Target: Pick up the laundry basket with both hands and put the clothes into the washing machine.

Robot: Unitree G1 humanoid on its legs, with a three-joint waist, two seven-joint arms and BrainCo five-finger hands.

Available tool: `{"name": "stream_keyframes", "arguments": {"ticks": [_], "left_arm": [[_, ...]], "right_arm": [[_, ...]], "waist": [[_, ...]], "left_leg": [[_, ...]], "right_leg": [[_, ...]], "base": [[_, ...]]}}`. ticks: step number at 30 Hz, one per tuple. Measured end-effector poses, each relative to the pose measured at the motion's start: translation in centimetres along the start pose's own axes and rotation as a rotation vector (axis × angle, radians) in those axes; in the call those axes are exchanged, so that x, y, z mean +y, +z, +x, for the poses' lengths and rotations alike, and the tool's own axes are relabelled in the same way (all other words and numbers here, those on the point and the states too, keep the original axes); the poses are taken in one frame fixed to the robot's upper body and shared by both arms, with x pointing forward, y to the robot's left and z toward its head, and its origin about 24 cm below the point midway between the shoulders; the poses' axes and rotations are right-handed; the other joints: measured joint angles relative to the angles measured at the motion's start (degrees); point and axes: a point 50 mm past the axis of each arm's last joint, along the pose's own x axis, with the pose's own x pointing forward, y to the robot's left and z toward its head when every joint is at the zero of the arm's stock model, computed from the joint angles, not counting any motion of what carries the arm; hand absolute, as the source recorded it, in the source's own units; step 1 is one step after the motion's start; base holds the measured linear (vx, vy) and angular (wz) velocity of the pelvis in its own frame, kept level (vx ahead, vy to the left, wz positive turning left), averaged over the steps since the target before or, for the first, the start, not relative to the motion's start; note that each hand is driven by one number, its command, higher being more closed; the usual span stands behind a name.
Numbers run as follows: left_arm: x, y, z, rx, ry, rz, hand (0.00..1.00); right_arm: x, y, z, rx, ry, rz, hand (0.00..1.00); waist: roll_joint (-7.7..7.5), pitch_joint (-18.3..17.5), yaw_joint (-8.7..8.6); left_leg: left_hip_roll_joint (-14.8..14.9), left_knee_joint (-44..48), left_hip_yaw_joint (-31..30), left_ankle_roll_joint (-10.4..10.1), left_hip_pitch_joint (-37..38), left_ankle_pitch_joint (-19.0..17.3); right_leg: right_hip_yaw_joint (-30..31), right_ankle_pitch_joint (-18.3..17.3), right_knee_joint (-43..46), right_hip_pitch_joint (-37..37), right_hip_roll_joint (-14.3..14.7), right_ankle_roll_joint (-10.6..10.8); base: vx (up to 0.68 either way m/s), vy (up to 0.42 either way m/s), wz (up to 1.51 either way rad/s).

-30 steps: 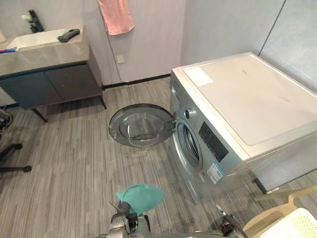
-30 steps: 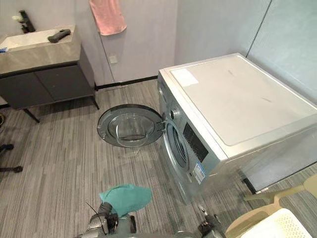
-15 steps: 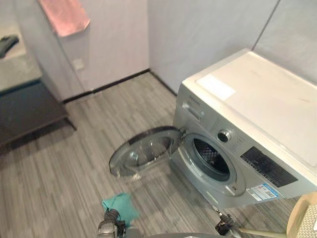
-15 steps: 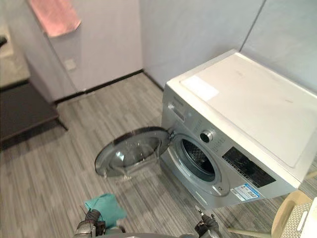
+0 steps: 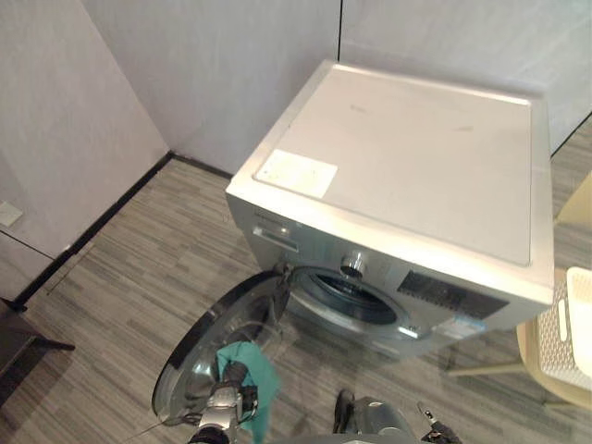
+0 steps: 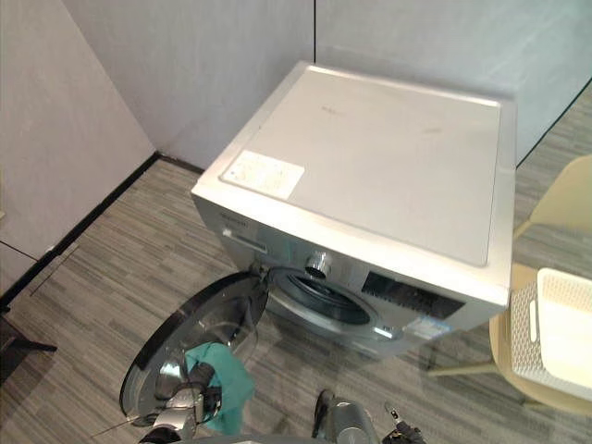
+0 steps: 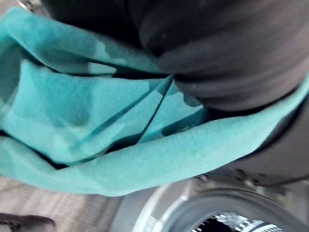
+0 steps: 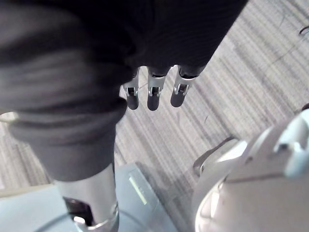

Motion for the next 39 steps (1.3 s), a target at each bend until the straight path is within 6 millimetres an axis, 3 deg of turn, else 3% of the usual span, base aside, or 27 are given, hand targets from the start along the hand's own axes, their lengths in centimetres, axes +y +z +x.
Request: {"name": "stream_keyframes", "arguments": {"ticks": [1,2,5,6,7,8,10,11,12,13,15,17,21,24,26,31,35,39], "left_arm": [[-0.7,0.5,-0.2,-0.034,-0.023,-0.021,1.0],[-0.7,0.6,-0.2,-0.045,-0.034,-0.023,1.0],[0.3,-0.2,-0.5,-0.029,0.002,-0.055,1.0],[0.8,-1.3,-0.8,-0.001,0.016,-0.056,1.0],[1.2,-3.0,-1.4,0.044,0.028,-0.063,1.0],[1.4,-2.9,-1.5,0.035,0.039,-0.082,1.0],[2.2,-3.5,-1.7,0.05,0.073,-0.105,1.0],[2.2,-3.9,-1.8,0.062,0.073,-0.105,1.0],[2.0,-4.4,-2.0,0.077,0.068,-0.106,1.0],[2.3,-4.5,-1.9,0.084,0.07,-0.094,1.0],[2.6,-4.2,-1.6,0.084,0.073,-0.084,1.0],[2.1,-4.3,-1.8,0.073,0.013,-0.049,1.0],[2.1,-3.9,-1.6,0.074,0.046,-0.062,1.0],[1.9,-4.0,-1.6,0.081,0.057,-0.059,1.0],[2.1,-3.7,-1.4,0.071,0.054,-0.041,1.0],[2.3,-3.0,-0.9,0.061,0.024,0.002,1.0],[2.1,-3.1,-0.7,0.106,-0.002,0.009,1.0],[2.4,-3.2,-0.6,0.132,0.005,0.015,1.0]], "right_arm": [[1.0,0.5,0.0,-0.023,0.033,-0.012,0.0],[2.1,1.2,0.0,-0.051,0.07,-0.029,0.0],[3.7,1.9,0.0,-0.076,0.122,-0.076,0.0],[4.2,1.8,-0.1,-0.075,0.138,-0.105,0.0],[4.4,1.7,-0.1,-0.077,0.15,-0.143,0.0],[4.5,1.6,-0.1,-0.078,0.153,-0.158,0.0],[5.7,1.9,-0.2,-0.09,0.186,-0.219,0.0],[5.8,2.1,-0.2,-0.099,0.193,-0.248,0.0],[5.9,2.4,-0.1,-0.109,0.199,-0.294,0.0],[6.2,1.9,-0.3,-0.097,0.213,-0.323,0.0],[6.5,1.3,-0.4,-0.083,0.233,-0.329,0.0],[6.4,1.4,-0.4,-0.089,0.233,-0.342,0.0],[6.5,1.4,-0.4,-0.096,0.251,-0.384,0.0],[4.7,2.1,0.1,-0.101,0.209,-0.397,0.0],[2.9,2.2,0.3,-0.092,0.16,-0.374,0.0],[1.0,1.3,0.2,-0.054,0.112,-0.342,0.0],[1.1,1.1,0.2,-0.054,0.114,-0.316,0.0],[1.7,0.7,0.0,-0.049,0.137,-0.307,0.0]], "waist": [[-0.55,0.32,0.51],[0.0,0.68,1.62],[0.43,1.09,3.83],[0.19,1.16,5.02],[0.15,1.22,6.16],[0.07,1.22,6.31],[0.02,1.16,6.41],[0.6,0.98,6.52],[1.8,0.53,6.79],[0.46,0.11,6.11],[-1.03,0.25,6.4],[-0.18,0.78,5.93],[0.08,1.55,6.41],[0.81,1.7,6.19],[0.2,2.07,6.1],[-1.63,3.25,6.04],[-1.72,3.3,5.94],[-1.9,3.46,6.01]], "left_leg": [[2.07,11.73,-3.33,3.32,-4.52,0.65],[3.24,20.67,-7.36,4.76,-9.39,0.42],[1.47,28.1,-15.13,5.49,-16.15,-0.62],[0.07,28.87,-17.03,6.4,-18.29,-1.27],[-1.16,27.08,-19.03,6.39,-20.21,-2.61],[-1.89,24.86,-20.22,6.25,-21.19,-3.12],[-6.83,6.88,-26.5,4.62,-21.65,-4.46],[-8.06,0.17,-29.33,2.9,-20.64,-3.0],[-9.51,-7.32,-33.17,0.57,-17.98,-4.3],[-10.9,-8.31,-31.86,1.29,-17.59,-4.07],[-12.04,-8.44,-29.07,2.99,-17.32,-5.28],[-12.78,-9.0,-28.0,3.56,-17.32,-5.74],[-12.44,-11.41,-25.2,3.38,-16.76,-5.62],[-11.07,-12.63,-24.55,2.84,-16.8,-5.31],[-9.58,-12.92,-23.59,2.62,-16.99,-5.23],[-8.84,-14.65,-20.72,2.32,-17.56,-4.93],[-8.04,-16.21,-19.09,2.39,-16.32,-4.7],[-6.49,-16.51,-18.87,2.38,-14.37,-4.68]], "right_leg": [[1.89,-1.13,-1.41,1.88,0.23,0.3],[3.83,-1.83,-1.57,2.67,0.83,0.4],[8.31,-3.37,-1.69,4.92,1.59,0.82],[11.0,-3.75,-1.78,6.03,1.28,1.5],[13.24,-3.92,-1.97,7.19,0.63,2.01],[14.01,-3.89,-1.99,7.6,0.13,2.53],[18.62,-4.24,-1.88,7.66,-2.29,6.13],[20.02,-4.63,-1.56,7.43,-2.37,7.46],[22.57,-5.52,-0.88,7.12,-2.26,9.28],[24.19,-5.44,-1.5,6.84,-3.74,9.82],[26.48,-4.86,-3.18,6.65,-4.52,10.32],[27.72,-3.06,-3.86,6.39,-5.15,10.57],[29.95,-2.97,-6.44,5.49,-5.12,11.88],[32.32,-1.54,-7.63,3.7,-3.32,11.64],[34.03,-0.11,-9.55,3.22,-1.93,11.17],[37.36,3.47,-12.87,1.34,-1.47,11.97],[37.32,6.26,-12.67,0.6,-0.5,12.83],[35.89,6.88,-5.66,-1.41,1.4,12.91]], "base": [[0.19,0.019,-0.52],[0.17,0.057,-0.68],[0.15,0.14,-0.82],[0.18,0.185,-1.05],[0.2,0.206,-1.04],[0.22,0.256,-0.94],[0.22,0.322,-0.9],[0.21,0.393,-1.01],[0.22,0.371,-0.66],[0.28,0.388,-0.56],[0.22,0.245,-0.3],[0.13,0.161,-0.1],[0.01,0.015,-0.32],[-0.02,-0.072,-0.47],[0.01,-0.042,-0.46],[0.06,-0.006,-0.43],[0.05,0.001,-0.28],[-0.01,-0.008,-0.07]]}}
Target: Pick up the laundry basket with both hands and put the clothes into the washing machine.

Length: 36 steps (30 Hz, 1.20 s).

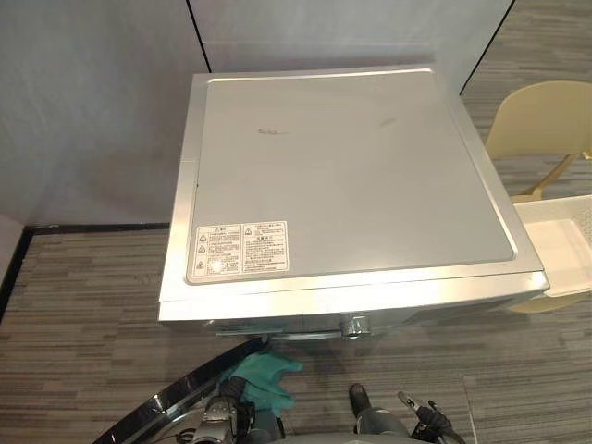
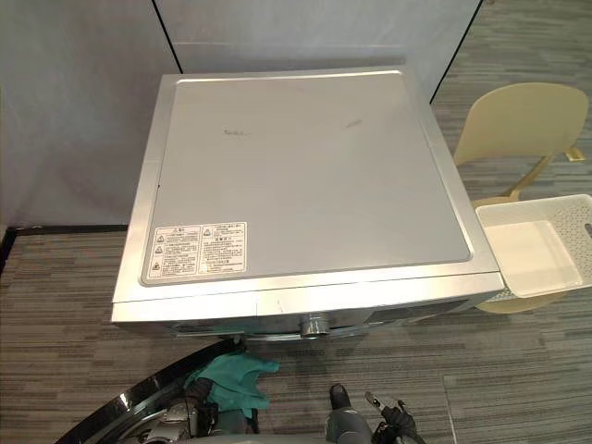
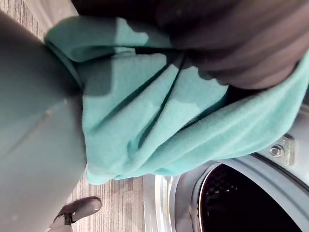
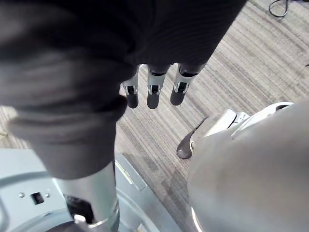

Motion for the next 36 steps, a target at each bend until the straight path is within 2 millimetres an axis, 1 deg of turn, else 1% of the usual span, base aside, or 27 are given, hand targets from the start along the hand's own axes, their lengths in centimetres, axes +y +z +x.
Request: {"name": "stream_keyframes", "arguments": {"ticks": [2,3,4,5,6,7,8,10,11,13,15,17,19,21,23,25,26,27,28,29,30,31,32,33,34,35,36], "left_arm": [[0.1,0.0,0.0,0.0,0.005,-0.001,1.0],[-0.2,0.0,0.0,0.0,0.003,-0.006,1.0],[-0.2,-0.1,0.0,0.001,0.006,-0.005,1.0],[0.0,-0.2,-0.1,0.003,0.021,-0.002,1.0],[0.2,-0.2,-0.1,-0.002,0.028,-0.001,1.0],[0.7,-0.2,-0.1,-0.015,0.043,0.004,1.0],[1.3,-0.1,-0.1,-0.019,0.061,0.013,1.0],[0.7,-0.1,-0.1,-0.019,0.05,0.013,1.0],[0.5,-0.1,-0.1,-0.018,0.044,0.015,1.0],[0.5,-0.4,-0.1,-0.004,0.046,0.017,1.0],[0.5,-0.8,-0.2,0.007,0.045,0.017,1.0],[0.6,-1.1,-0.3,0.012,0.049,0.018,1.0],[0.7,-0.9,-0.2,0.003,0.044,0.034,1.0],[0.5,-1.1,-0.3,0.005,0.036,0.05,1.0],[0.4,-1.0,-0.3,0.002,0.029,0.06,1.0],[0.3,-0.8,-0.2,-0.008,0.02,0.084,1.0],[0.2,-0.7,-0.2,-0.016,0.014,0.093,1.0],[-0.2,-0.4,-0.3,-0.034,-0.002,0.117,1.0],[-0.6,-0.1,-0.3,-0.052,-0.02,0.138,1.0],[-0.4,0.7,-0.3,-0.092,-0.025,0.165,1.0],[-0.7,1.4,-0.4,-0.123,-0.04,0.168,1.0],[-2.3,2.0,-0.8,-0.169,-0.106,0.174,1.0],[-4.6,3.4,-1.7,-0.256,-0.203,0.186,1.0],[-5.0,3.9,-1.9,-0.28,-0.224,0.194,1.0],[-6.3,5.5,-2.9,-0.373,-0.3,0.221,1.0],[-7.7,7.5,-4.1,-0.47,-0.389,0.209,1.0],[-8.4,8.4,-4.7,-0.518,-0.429,0.202,1.0]], "right_arm": [[0.2,0.2,0.0,-0.007,0.013,-0.006,0.0],[0.2,0.3,0.0,-0.014,0.015,-0.006,0.0],[0.2,0.4,0.0,-0.017,0.017,-0.003,0.0],[0.2,0.3,0.0,-0.01,0.015,-0.003,0.0],[0.2,0.2,0.0,-0.005,0.015,-0.003,0.0],[0.2,-0.4,-0.1,0.018,0.013,-0.001,0.0],[0.0,-0.9,-0.2,0.037,0.007,0.006,0.0],[-0.7,-0.6,-0.1,0.035,-0.008,0.012,0.0],[-1.0,-0.6,0.0,0.045,-0.017,0.006,0.0],[-1.5,-0.7,0.0,0.058,-0.028,0.002,0.0],[-2.1,-0.7,-0.1,0.06,-0.041,-0.006,0.0],[-2.3,-0.8,-0.1,0.064,-0.041,-0.026,0.0],[-2.3,-0.9,-0.1,0.069,-0.04,-0.035,0.0],[-2.5,-1.4,-0.2,0.087,-0.049,-0.037,0.0],[-3.2,-2.2,-0.5,0.114,-0.07,-0.04,0.0],[-3.4,-2.4,-0.5,0.122,-0.078,-0.042,0.0],[-3.5,-2.3,-0.5,0.123,-0.08,-0.043,0.0],[-3.4,-2.0,-0.4,0.114,-0.079,-0.043,0.0],[-3.4,-2.1,-0.4,0.116,-0.08,-0.045,0.0],[-2.8,-2.7,-0.5,0.13,-0.071,-0.034,0.0],[-2.7,-2.7,-0.5,0.129,-0.074,-0.025,0.0],[-3.0,-2.0,-0.4,0.108,-0.087,-0.036,0.0],[-3.6,-0.9,-0.2,0.064,-0.095,-0.042,0.0],[-3.4,-0.8,-0.2,0.063,-0.09,-0.043,0.0],[-3.0,-0.4,-0.1,0.046,-0.074,-0.061,0.0],[-2.6,0.2,0.0,0.017,-0.06,-0.08,0.0],[-2.3,0.8,0.1,-0.003,-0.055,-0.083,0.0]], "waist": [[0.13,0.24,0.09],[0.65,0.5,0.16],[0.2,0.31,0.15],[-0.14,0.09,0.2],[-0.47,-0.19,0.2],[-1.75,-1.15,0.19],[-2.63,-2.39,0.15],[-0.93,-3.43,0.23],[-0.79,-3.41,0.21],[-0.87,-3.36,0.07],[-0.76,-3.42,0.05],[-0.57,-3.63,0.05],[-0.87,-3.48,-0.06],[-0.89,-3.44,-0.27],[-0.52,-2.98,-1.45],[-0.72,-2.37,-1.45],[-0.3,-2.26,-1.44],[0.72,-1.65,-1.28],[0.34,-1.59,-1.28],[-2.67,-1.52,-1.65],[-2.74,-1.08,-1.79],[-1.42,-0.13,-1.32],[2.2,-0.47,-2.85],[1.73,-0.16,-3.02],[0.54,0.33,-3.16],[1.33,0.76,-3.09],[1.4,1.44,-3.11]], "left_leg": [[1.5,-1.03,0.64,0.62,1.45,0.89],[2.04,-1.97,1.47,0.47,2.16,1.65],[1.96,-1.98,1.66,0.33,2.83,1.78],[1.9,-1.94,1.32,-0.18,3.68,2.06],[1.87,-1.99,1.14,-0.59,3.98,2.29],[1.33,-2.4,0.34,-1.77,3.85,2.67],[1.15,-4.14,-1.51,-3.09,3.39,3.36],[1.87,-6.94,-2.96,-3.78,2.22,5.65],[1.72,-8.11,-3.07,-4.46,2.25,7.08],[2.08,-8.11,-3.31,-5.31,3.31,7.72],[2.95,-8.02,-3.4,-6.06,5.49,8.16],[4.35,-7.85,-3.39,-6.76,6.57,8.57],[5.29,-7.52,-4.2,-7.57,6.3,9.17],[5.99,-6.83,-5.56,-8.03,5.21,9.61],[6.24,-4.89,-8.56,-7.98,3.38,9.94],[5.79,-3.77,-9.39,-7.75,3.02,9.8],[5.39,-3.37,-9.56,-7.23,2.73,9.5],[4.54,-4.36,-9.53,-5.28,2.01,9.0],[3.44,-6.46,-9.59,-3.85,2.22,8.76],[1.01,-5.2,-9.17,-1.77,1.79,7.38],[-0.19,2.79,-8.87,-0.72,-0.35,6.68],[-1.27,12.48,-7.7,0.25,-1.91,3.44],[-0.53,9.12,-6.72,-1.39,-1.57,-2.12],[-1.22,9.15,-6.38,-1.29,-1.71,-2.07],[-3.28,7.42,-6.58,-1.17,-2.46,-1.4],[-4.25,8.69,-6.9,-1.15,-4.68,-1.22],[-4.31,10.19,-6.98,-1.16,-6.07,-1.23]], "right_leg": [[-1.11,0.41,4.24,-1.29,0.64,-0.54],[-2.09,-0.8,7.37,-2.36,0.46,-2.36],[-4.45,-2.74,15.45,-4.56,-2.0,-4.35],[-5.5,-2.67,19.7,-5.38,-5.6,-4.38],[-5.31,-2.35,20.49,-5.26,-7.14,-4.37],[-3.55,2.3,18.81,-4.79,-9.29,-3.2],[-2.77,-0.01,16.49,-3.84,-8.48,0.58],[-3.63,-1.53,11.74,-3.01,-7.79,2.07],[-4.11,-3.52,9.22,-2.08,-8.14,2.98],[-5.56,-5.98,6.87,0.13,-8.29,2.99],[-6.45,-7.38,5.17,3.01,-7.74,2.19],[-6.64,-7.67,3.95,4.64,-6.45,2.13],[-7.56,-8.46,3.7,5.12,-5.68,0.79],[-8.8,-8.87,3.66,5.2,-5.17,0.28],[-11.25,-9.25,3.85,5.79,-4.97,-0.35],[-11.4,-9.6,4.69,5.91,-5.29,-0.45],[-11.39,-9.87,5.28,5.73,-5.57,-0.72],[-11.38,-10.08,5.97,5.2,-6.08,-0.42],[-11.29,-10.1,5.86,4.95,-6.74,-0.41],[-11.21,-10.2,4.85,4.34,-9.55,-1.0],[-11.27,-10.21,4.99,3.93,-10.8,-0.97],[-11.44,-10.06,4.49,4.02,-10.39,-0.7],[-12.82,-10.19,5.09,3.69,-9.76,0.75],[-12.4,-10.14,5.66,3.39,-10.55,1.09],[-11.46,-10.09,6.62,1.75,-11.91,1.21],[-11.07,-10.35,8.68,-0.49,-12.76,1.62],[-11.1,-10.47,9.94,-1.77,-13.04,1.93]], "base": [[-0.05,-0.068,-0.07],[-0.06,-0.102,-0.03],[-0.08,-0.122,0.01],[-0.08,-0.131,0.07],[-0.06,-0.213,0.14],[-0.06,-0.29,0.21],[-0.06,-0.319,0.18],[-0.02,-0.271,0.05],[0.0,-0.246,-0.02],[0.0,-0.209,-0.09],[-0.01,-0.187,-0.18],[-0.06,-0.157,-0.12],[-0.1,-0.108,0.07],[-0.13,-0.066,0.27],[-0.24,-0.051,0.51],[-0.19,0.009,0.23],[-0.2,0.04,0.13],[-0.23,0.056,0.2],[-0.18,0.092,0.43],[-0.13,0.102,0.43],[-0.12,0.077,0.31],[-0.14,0.107,0.47],[-0.11,0.079,0.48],[-0.08,0.128,0.68],[-0.05,0.085,0.38],[-0.05,0.103,0.36],[-0.06,0.084,0.23]]}}
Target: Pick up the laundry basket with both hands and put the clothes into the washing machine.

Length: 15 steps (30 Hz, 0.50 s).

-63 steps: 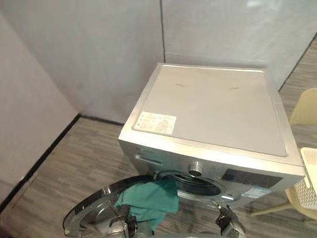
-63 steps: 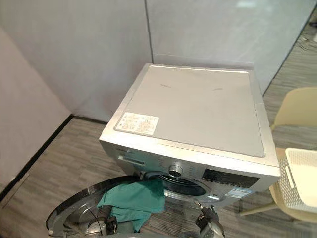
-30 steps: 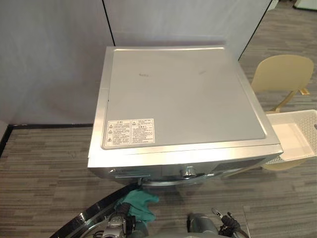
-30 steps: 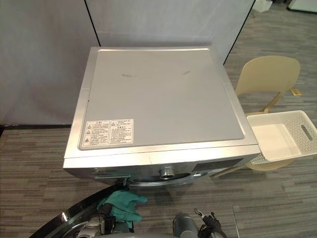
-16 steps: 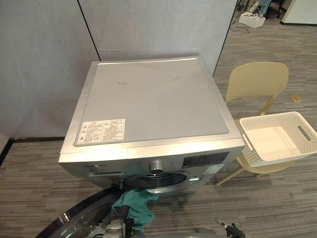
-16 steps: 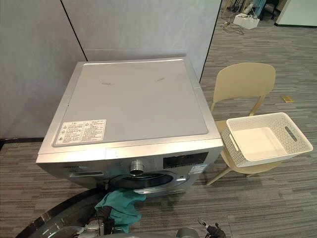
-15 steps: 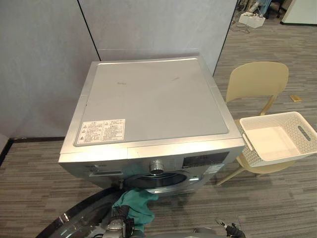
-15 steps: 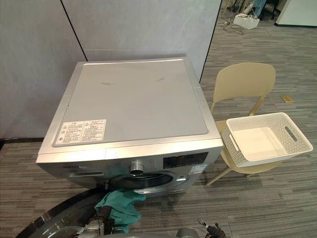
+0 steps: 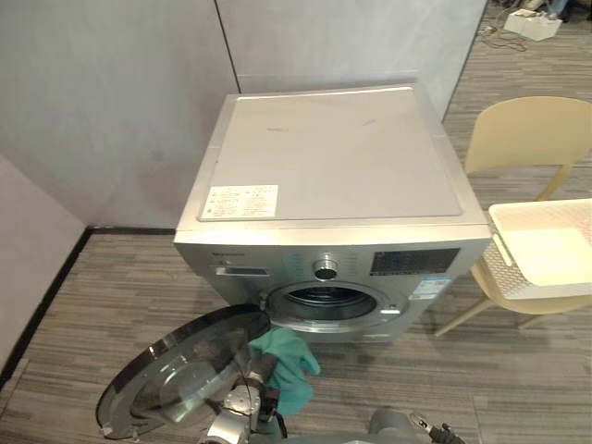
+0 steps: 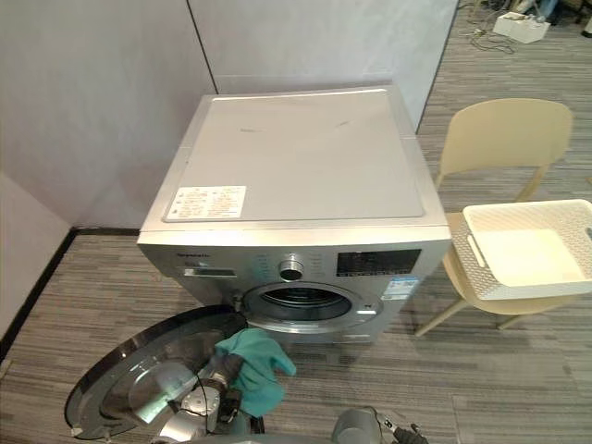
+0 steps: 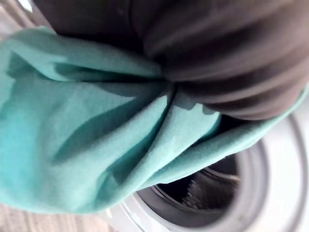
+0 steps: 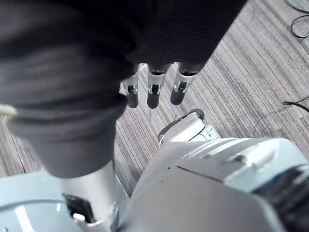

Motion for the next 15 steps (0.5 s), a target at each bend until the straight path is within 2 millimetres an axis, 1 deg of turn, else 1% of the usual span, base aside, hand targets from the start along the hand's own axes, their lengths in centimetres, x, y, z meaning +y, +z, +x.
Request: {"name": "stream_keyframes", "arguments": {"ticks": [1,2,3,4,5,7,8,10,12,13,14,15], "left_arm": [[-1.1,2.0,0.3,-0.089,-0.059,-0.018,1.0],[-1.6,2.8,0.4,-0.122,-0.093,-0.029,1.0],[-2.6,4.4,0.7,-0.179,-0.155,-0.056,1.0],[-3.4,5.8,0.9,-0.228,-0.202,-0.075,1.0],[-3.8,6.5,0.9,-0.251,-0.226,-0.077,1.0],[-5.3,8.8,1.1,-0.328,-0.303,-0.085,1.0],[-5.7,9.3,1.2,-0.344,-0.319,-0.078,1.0],[-7.0,10.9,1.4,-0.39,-0.372,-0.054,1.0],[-7.9,11.8,1.5,-0.416,-0.404,-0.041,1.0],[-8.5,12.7,1.7,-0.441,-0.406,-0.045,1.0],[-8.6,13.1,1.9,-0.449,-0.405,-0.043,1.0],[-8.8,14.0,2.4,-0.464,-0.395,-0.027,1.0]], "right_arm": [[0.6,1.2,0.1,-0.046,0.009,-0.006,0.0],[1.0,1.7,0.2,-0.066,0.02,-0.009,0.0],[2.2,3.3,0.3,-0.121,0.061,-0.017,0.0],[3.9,5.0,0.2,-0.185,0.11,-0.034,0.0],[4.7,5.8,0.0,-0.216,0.135,-0.044,0.0],[7.5,8.1,-0.8,-0.328,0.223,-0.071,0.0],[8.2,8.4,-1.1,-0.347,0.244,-0.073,0.0],[10.2,9.6,-1.9,-0.413,0.298,-0.089,0.0],[11.2,10.5,-2.5,-0.454,0.325,-0.094,0.0],[12.1,11.4,-3.1,-0.497,0.347,-0.098,0.0],[12.5,11.7,-3.4,-0.515,0.359,-0.099,0.0],[13.2,12.4,-4.0,-0.551,0.372,-0.098,0.0]], "waist": [[0.36,1.22,-0.11],[0.55,1.81,-0.14],[0.76,3.2,-0.1],[0.66,4.51,-0.11],[0.67,4.94,-0.1],[0.61,7.1,-0.08],[0.46,7.44,0.05],[0.01,8.91,0.02],[-0.21,10.28,0.07],[-0.28,11.16,0.13],[-0.32,11.63,0.15],[-0.67,12.73,0.02]], "left_leg": [[0.02,2.98,-0.08,0.61,-2.75,-0.46],[0.08,4.26,-0.05,0.94,-4.04,-0.61],[0.3,6.34,0.17,1.2,-6.0,-0.84],[0.71,7.91,0.46,1.22,-7.73,-0.99],[1.05,8.77,0.68,1.19,-8.76,-1.1],[2.41,12.05,0.64,0.91,-12.08,-2.42],[2.63,12.94,0.63,0.8,-12.96,-2.79],[3.24,16.41,0.48,0.34,-16.66,-4.36],[3.86,18.36,0.38,0.26,-18.94,-4.79],[4.6,20.7,0.18,0.13,-21.99,-5.39],[5.02,21.69,-0.16,0.32,-23.2,-5.46],[5.44,24.02,-0.81,0.23,-25.61,-5.88]], "right_leg": [[0.09,-0.31,2.69,-2.56,-0.29,1.18],[0.15,-0.49,3.93,-3.63,-0.26,1.4],[0.52,-0.62,6.03,-5.64,0.02,1.51],[1.19,-0.74,8.16,-8.05,0.33,1.64],[1.41,-0.74,9.24,-9.43,0.53,1.65],[1.59,-1.76,12.93,-13.33,1.5,1.51],[1.76,-2.27,13.94,-14.4,1.6,1.28],[2.14,-4.18,18.46,-18.74,1.78,1.03],[2.7,-5.08,21.13,-21.45,2.0,0.88],[3.16,-5.47,23.32,-24.64,2.9,0.71],[3.13,-5.66,24.28,-25.75,3.13,0.65],[3.17,-6.49,26.72,-28.08,3.49,0.57]], "base": [[-0.05,0.059,0.12],[-0.04,0.065,0.0],[-0.03,0.038,-0.13],[-0.02,0.027,-0.19],[-0.04,-0.008,-0.2],[-0.07,-0.039,-0.18],[-0.09,-0.048,-0.07],[-0.08,-0.049,-0.01],[-0.09,-0.056,-0.05],[-0.08,-0.054,-0.09],[-0.08,-0.062,-0.08],[-0.06,-0.055,0.01]]}}
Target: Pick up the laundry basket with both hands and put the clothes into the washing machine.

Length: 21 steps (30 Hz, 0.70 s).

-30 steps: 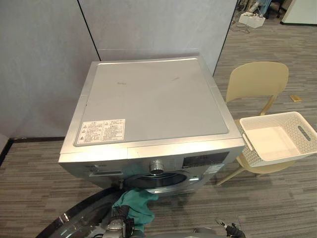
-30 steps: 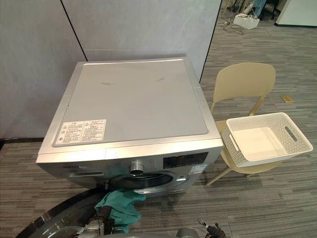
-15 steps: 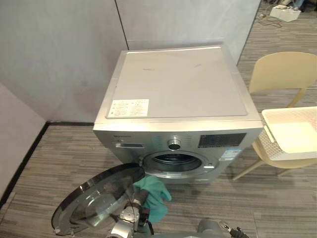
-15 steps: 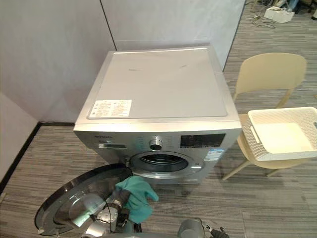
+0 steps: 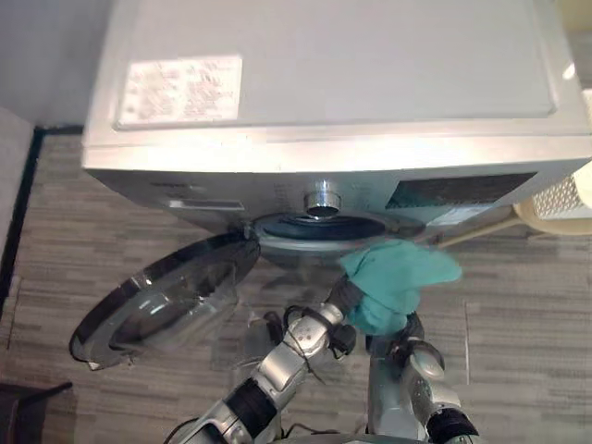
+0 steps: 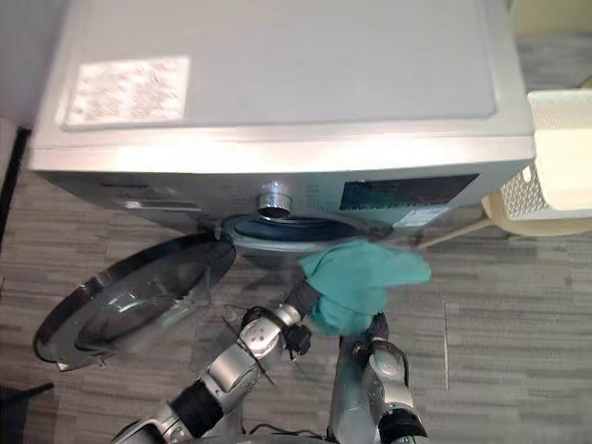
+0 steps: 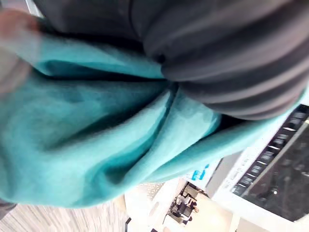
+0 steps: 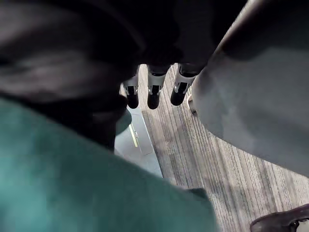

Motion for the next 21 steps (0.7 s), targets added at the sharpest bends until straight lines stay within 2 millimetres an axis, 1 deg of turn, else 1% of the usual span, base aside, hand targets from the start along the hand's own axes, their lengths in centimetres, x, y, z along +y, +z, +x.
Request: {"name": "stream_keyframes", "arguments": {"ticks": [2,3,5,6,7,8,9,10,11,12,13,14,16,17,19,20,21], "left_arm": [[0.7,1.0,1.5,-0.019,0.032,0.024,1.0],[1.5,1.8,2.2,-0.038,0.081,0.024,1.0],[3.7,3.1,3.3,-0.063,0.207,0.012,1.0],[4.5,3.5,3.6,-0.073,0.247,0.01,1.0],[5.9,4.5,4.0,-0.094,0.319,0.006,1.0],[7.4,5.6,4.3,-0.117,0.39,-0.001,1.0],[8.0,6.2,4.4,-0.133,0.426,-0.006,1.0],[9.5,8.0,4.8,-0.175,0.499,-0.017,1.0],[10.1,8.8,4.9,-0.195,0.523,-0.023,1.0],[10.8,10.1,5.2,-0.228,0.551,-0.036,1.0],[11.9,12.1,5.4,-0.274,0.591,-0.051,1.0],[12.4,13.1,5.5,-0.298,0.605,-0.054,1.0],[13.7,17.5,5.9,-0.398,0.632,-0.089,1.0],[13.9,18.5,5.9,-0.421,0.635,-0.102,1.0],[14.4,22.9,5.8,-0.515,0.635,-0.106,1.0],[14.4,24.1,5.7,-0.543,0.629,-0.109,1.0],[14.3,26.0,5.5,-0.588,0.623,-0.112,1.0]], "right_arm": [[0.8,1.6,0.3,-0.061,0.019,0.011,0.0],[1.4,2.6,0.3,-0.102,0.029,0.019,0.0],[2.3,4.1,0.4,-0.156,0.04,0.031,0.0],[2.4,4.4,0.4,-0.171,0.042,0.035,0.0],[2.5,5.1,0.4,-0.197,0.039,0.042,0.0],[2.7,5.6,0.4,-0.216,0.036,0.049,0.0],[2.7,5.8,0.4,-0.225,0.033,0.054,0.0],[3.0,6.6,0.5,-0.253,0.031,0.067,0.0],[3.1,6.9,0.5,-0.269,0.035,0.073,0.0],[3.2,7.3,0.4,-0.288,0.038,0.083,0.0],[3.5,7.9,0.4,-0.313,0.045,0.101,0.0],[3.7,8.2,0.3,-0.323,0.05,0.107,0.0],[3.8,9.0,0.1,-0.358,0.058,0.149,0.0],[3.8,9.1,0.1,-0.366,0.056,0.154,0.0],[3.7,9.4,0.0,-0.38,0.055,0.175,0.0],[3.6,9.3,0.0,-0.381,0.053,0.181,0.0],[3.6,9.3,0.0,-0.381,0.05,0.19,0.0]], "waist": [[-0.45,1.43,0.19],[-1.02,2.13,0.17],[-2.32,3.09,0.26],[-2.56,3.28,0.29],[-2.81,3.52,0.5],[-3.15,4.04,0.32],[-3.15,4.32,0.28],[-3.55,4.9,0.25],[-3.77,5.21,0.16],[-4.32,5.57,0.15],[-5.08,6.14,0.14],[-5.38,6.35,0.07],[-6.23,6.79,-0.21],[-6.27,6.81,-0.36],[-6.71,7.58,-1.09],[-6.71,7.59,-1.22],[-6.75,7.6,-1.41]], "left_leg": [[1.0,3.47,-0.88,-0.17,-3.67,-0.92],[1.67,5.52,-1.32,-0.4,-6.29,-1.46],[2.91,9.09,-1.98,-0.76,-10.54,-2.3],[3.25,10.1,-2.19,-0.8,-11.91,-2.58],[4.0,11.97,-2.49,-0.94,-14.47,-3.07],[4.43,13.49,-2.61,-0.88,-16.62,-3.29],[4.86,14.34,-2.68,-0.88,-17.72,-3.48],[5.73,16.16,-3.0,-0.89,-20.38,-3.9],[5.87,16.78,-3.14,-0.88,-21.34,-4.0],[6.24,17.58,-3.14,-0.91,-22.65,-4.19],[7.08,18.61,-3.18,-0.89,-24.35,-4.53],[7.46,19.02,-3.23,-0.81,-25.18,-4.59],[8.43,20.21,-3.2,-0.53,-28.83,-4.73],[8.61,20.5,-3.22,-0.46,-29.7,-4.77],[8.91,21.22,-2.82,-0.13,-31.35,-4.94],[8.93,21.46,-2.79,-0.12,-31.85,-4.93],[9.17,21.84,-2.8,-0.04,-32.45,-4.97]], "right_leg": [[-0.01,-0.96,3.62,-3.58,0.79,-0.32],[0.16,-1.6,5.79,-6.25,1.43,-0.34],[0.58,-2.53,9.56,-10.82,2.51,-0.75],[0.69,-2.66,10.55,-12.27,2.76,-0.82],[1.04,-2.88,12.24,-14.91,3.59,-0.78],[1.48,-3.1,13.85,-17.3,4.31,-0.65],[1.57,-3.17,14.39,-18.29,4.51,-0.51],[1.84,-3.19,15.52,-20.86,5.45,-0.46],[1.91,-3.19,15.97,-21.77,5.8,-0.46],[2.28,-3.18,16.52,-23.17,6.38,-0.46],[2.48,-3.04,16.83,-24.84,7.04,-0.51],[2.59,-2.72,16.88,-25.6,7.48,-0.52],[3.0,-1.68,16.66,-28.92,8.39,-0.09],[3.01,-1.53,16.59,-29.6,8.48,0.03],[3.36,-1.1,16.34,-30.96,8.98,0.41],[3.33,-0.92,16.16,-31.25,9.15,0.46],[3.29,-0.8,15.97,-31.62,9.28,0.55]], "base": [[-0.07,-0.061,-0.03],[-0.07,-0.069,-0.11],[-0.07,-0.08,-0.15],[-0.06,-0.053,-0.21],[-0.07,-0.037,-0.2],[-0.07,-0.049,-0.19],[-0.09,-0.037,-0.23],[-0.08,-0.025,-0.22],[-0.09,-0.017,-0.24],[-0.07,-0.024,-0.24],[-0.08,-0.015,-0.28],[-0.09,0.003,-0.33],[-0.07,0.024,-0.25],[-0.03,0.04,-0.18],[-0.01,0.038,-0.12],[-0.01,0.04,-0.1],[-0.01,0.049,-0.09]]}}
